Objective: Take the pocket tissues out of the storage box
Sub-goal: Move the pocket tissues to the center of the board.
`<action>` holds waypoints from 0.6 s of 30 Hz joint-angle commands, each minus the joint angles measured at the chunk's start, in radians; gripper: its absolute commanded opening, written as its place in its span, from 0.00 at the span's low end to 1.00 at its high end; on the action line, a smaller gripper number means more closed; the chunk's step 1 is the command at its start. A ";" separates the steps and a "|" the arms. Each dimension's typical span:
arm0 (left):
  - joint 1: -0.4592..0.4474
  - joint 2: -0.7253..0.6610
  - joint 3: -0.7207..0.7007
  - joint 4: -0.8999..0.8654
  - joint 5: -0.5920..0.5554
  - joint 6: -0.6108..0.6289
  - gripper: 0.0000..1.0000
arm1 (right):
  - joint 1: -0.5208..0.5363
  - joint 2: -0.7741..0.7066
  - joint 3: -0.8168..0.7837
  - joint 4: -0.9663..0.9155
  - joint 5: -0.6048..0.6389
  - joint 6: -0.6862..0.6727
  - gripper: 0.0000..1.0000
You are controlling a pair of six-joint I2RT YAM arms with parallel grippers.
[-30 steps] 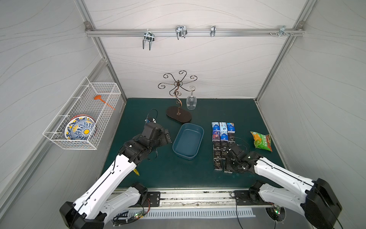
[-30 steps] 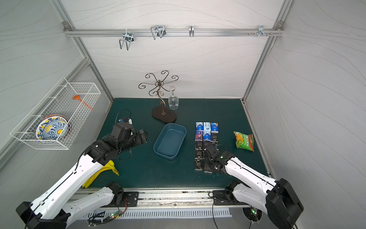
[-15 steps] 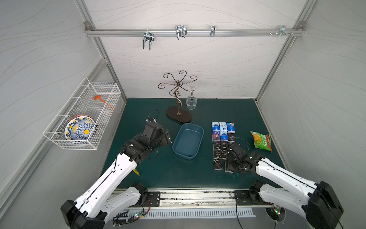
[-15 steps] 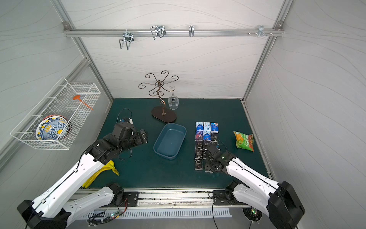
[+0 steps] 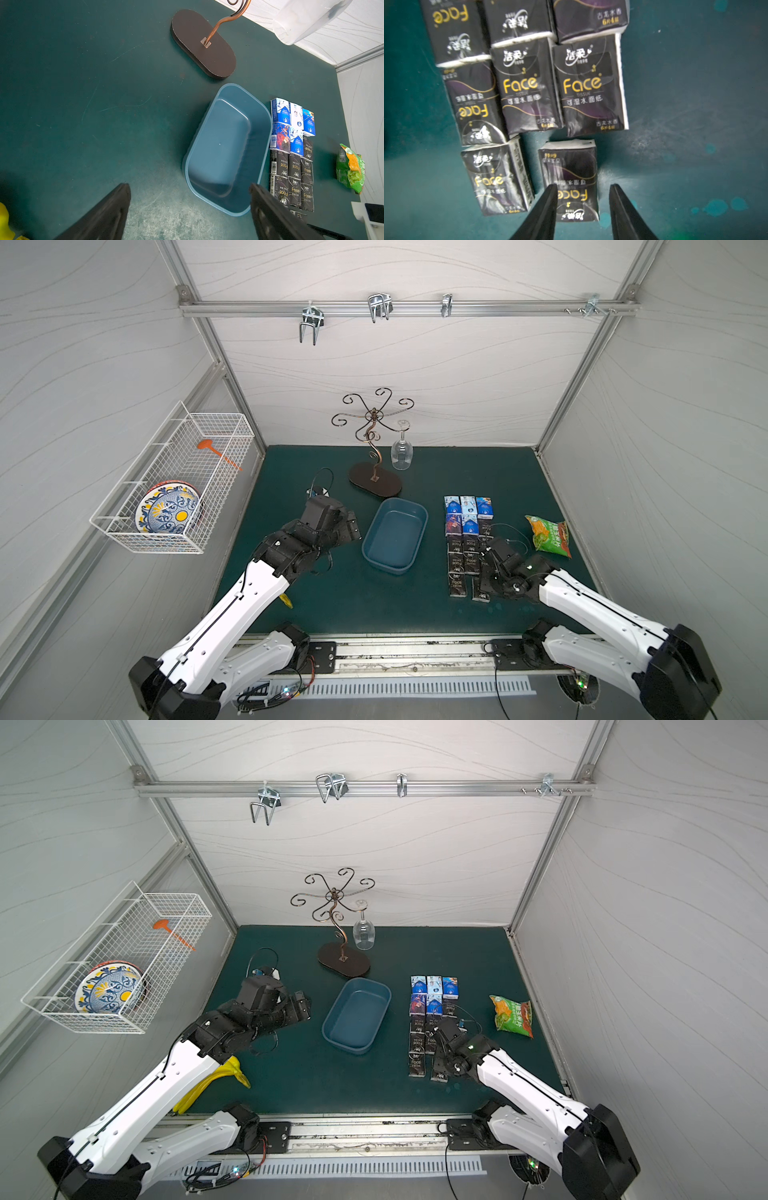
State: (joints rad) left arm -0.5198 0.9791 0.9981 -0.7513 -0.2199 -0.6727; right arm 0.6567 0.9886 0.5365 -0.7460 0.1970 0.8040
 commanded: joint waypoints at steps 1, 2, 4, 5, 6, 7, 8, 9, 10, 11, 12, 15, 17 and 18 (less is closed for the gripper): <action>0.003 -0.004 0.024 0.026 -0.004 0.012 0.93 | -0.006 0.022 -0.031 0.031 -0.025 -0.012 0.43; 0.003 -0.005 0.024 0.026 -0.005 0.012 0.93 | -0.006 0.034 -0.036 0.042 -0.032 -0.016 0.42; 0.003 -0.006 0.021 0.025 -0.006 0.012 0.93 | -0.006 0.054 -0.044 0.065 -0.045 -0.025 0.40; 0.003 -0.009 0.020 0.023 -0.007 0.012 0.93 | -0.006 0.062 -0.048 0.080 -0.052 -0.030 0.40; 0.003 -0.010 0.019 0.022 -0.009 0.012 0.93 | -0.006 0.070 -0.053 0.094 -0.058 -0.036 0.39; 0.003 -0.012 0.019 0.021 -0.011 0.011 0.93 | -0.006 0.075 -0.056 0.103 -0.061 -0.040 0.38; 0.003 -0.014 0.019 0.020 -0.013 0.010 0.93 | -0.006 0.077 -0.060 0.113 -0.068 -0.043 0.38; 0.003 -0.016 0.019 0.020 -0.013 0.010 0.93 | -0.006 0.080 -0.063 0.123 -0.073 -0.047 0.38; 0.003 -0.017 0.019 0.020 -0.014 0.010 0.93 | -0.006 0.082 -0.064 0.126 -0.074 -0.045 0.38; 0.003 -0.018 0.019 0.018 -0.016 0.010 0.93 | -0.006 0.084 -0.066 0.130 -0.074 -0.045 0.38; 0.003 -0.019 0.019 0.018 -0.015 0.009 0.93 | -0.006 0.085 -0.067 0.137 -0.077 -0.049 0.38; 0.003 -0.017 0.019 0.018 -0.016 0.008 0.93 | -0.006 0.088 -0.069 0.148 -0.082 -0.056 0.39; 0.003 -0.016 0.020 0.019 -0.016 0.007 0.93 | -0.006 0.091 -0.070 0.154 -0.083 -0.063 0.39; 0.003 -0.015 0.020 0.018 -0.014 0.007 0.93 | -0.006 0.092 -0.070 0.157 -0.083 -0.064 0.39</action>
State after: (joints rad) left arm -0.5198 0.9749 0.9981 -0.7517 -0.2241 -0.6727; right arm 0.6540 1.0653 0.4900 -0.5980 0.1299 0.7586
